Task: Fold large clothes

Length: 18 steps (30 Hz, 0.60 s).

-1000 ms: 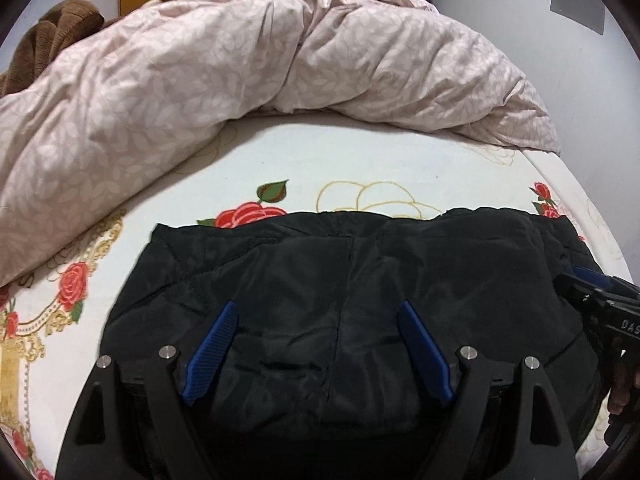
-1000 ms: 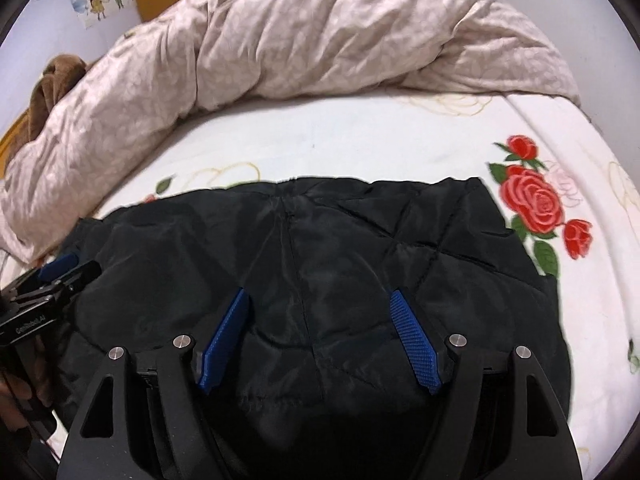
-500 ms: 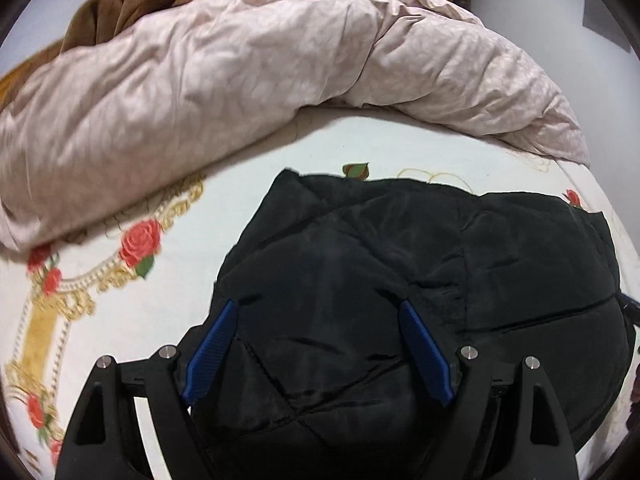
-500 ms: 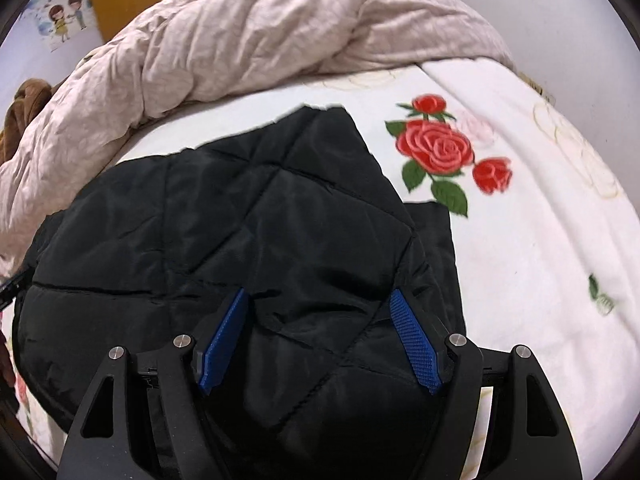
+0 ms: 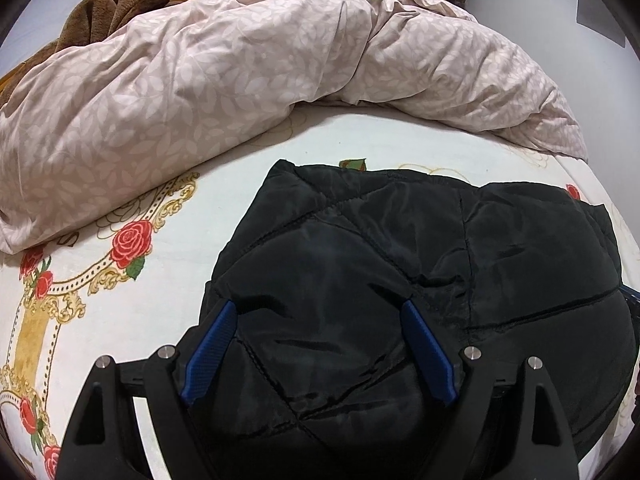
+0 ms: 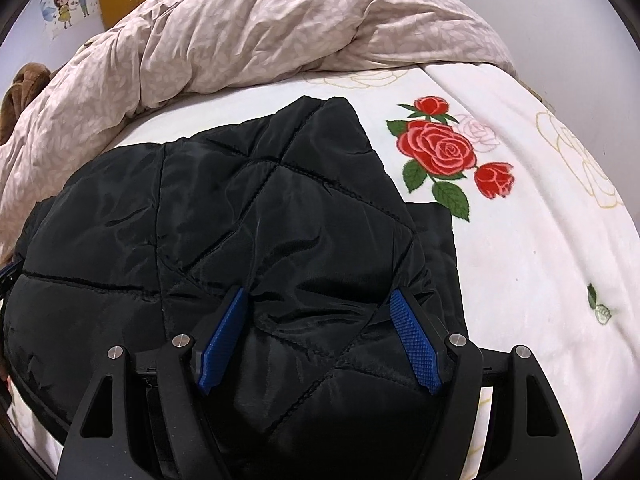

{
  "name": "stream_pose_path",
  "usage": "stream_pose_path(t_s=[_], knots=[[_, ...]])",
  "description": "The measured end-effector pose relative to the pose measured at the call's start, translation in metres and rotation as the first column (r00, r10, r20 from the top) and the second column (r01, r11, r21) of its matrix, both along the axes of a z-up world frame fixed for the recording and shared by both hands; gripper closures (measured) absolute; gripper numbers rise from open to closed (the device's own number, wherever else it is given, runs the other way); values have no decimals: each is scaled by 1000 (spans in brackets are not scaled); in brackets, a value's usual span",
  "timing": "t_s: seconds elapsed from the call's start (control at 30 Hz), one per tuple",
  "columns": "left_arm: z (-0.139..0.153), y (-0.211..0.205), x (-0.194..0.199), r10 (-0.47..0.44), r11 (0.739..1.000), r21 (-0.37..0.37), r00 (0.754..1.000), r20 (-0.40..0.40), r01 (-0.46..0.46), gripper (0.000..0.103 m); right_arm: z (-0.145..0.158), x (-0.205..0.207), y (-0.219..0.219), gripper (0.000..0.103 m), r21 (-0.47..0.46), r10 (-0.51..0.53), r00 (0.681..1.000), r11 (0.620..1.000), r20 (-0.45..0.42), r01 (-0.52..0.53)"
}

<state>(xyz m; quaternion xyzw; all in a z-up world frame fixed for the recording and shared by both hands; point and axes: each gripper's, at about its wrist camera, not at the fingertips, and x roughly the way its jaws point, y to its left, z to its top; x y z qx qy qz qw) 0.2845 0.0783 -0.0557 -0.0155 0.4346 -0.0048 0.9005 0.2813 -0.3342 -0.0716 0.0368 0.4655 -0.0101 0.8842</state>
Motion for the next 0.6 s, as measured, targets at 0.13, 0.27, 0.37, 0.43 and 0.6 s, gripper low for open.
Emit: stream_pose_path(t_s=[0.13, 0.27, 0.37, 0.43, 0.6], knots=[[-4, 1, 2, -2, 1000, -4, 1000, 0, 2, 12, -2, 1, 0, 30, -8, 5, 1000, 1000, -4, -5], [-11, 6, 6, 7, 999, -33, 1000, -1, -7, 6, -7, 4, 1, 30, -14, 5, 1000, 1000, -10, -5], [-17, 9, 9, 15, 999, -48, 1000, -3, -15, 3, -9, 7, 1, 30, -16, 2, 1000, 1000, -12, -2], [-17, 7, 10, 17, 999, -44, 1000, -7, -17, 3, -9, 8, 2, 30, -27, -1, 1000, 1000, -18, 1], [-4, 7, 6, 27, 999, -27, 999, -23, -28, 6, 6, 6, 1, 30, -24, -27, 999, 999, -28, 26]])
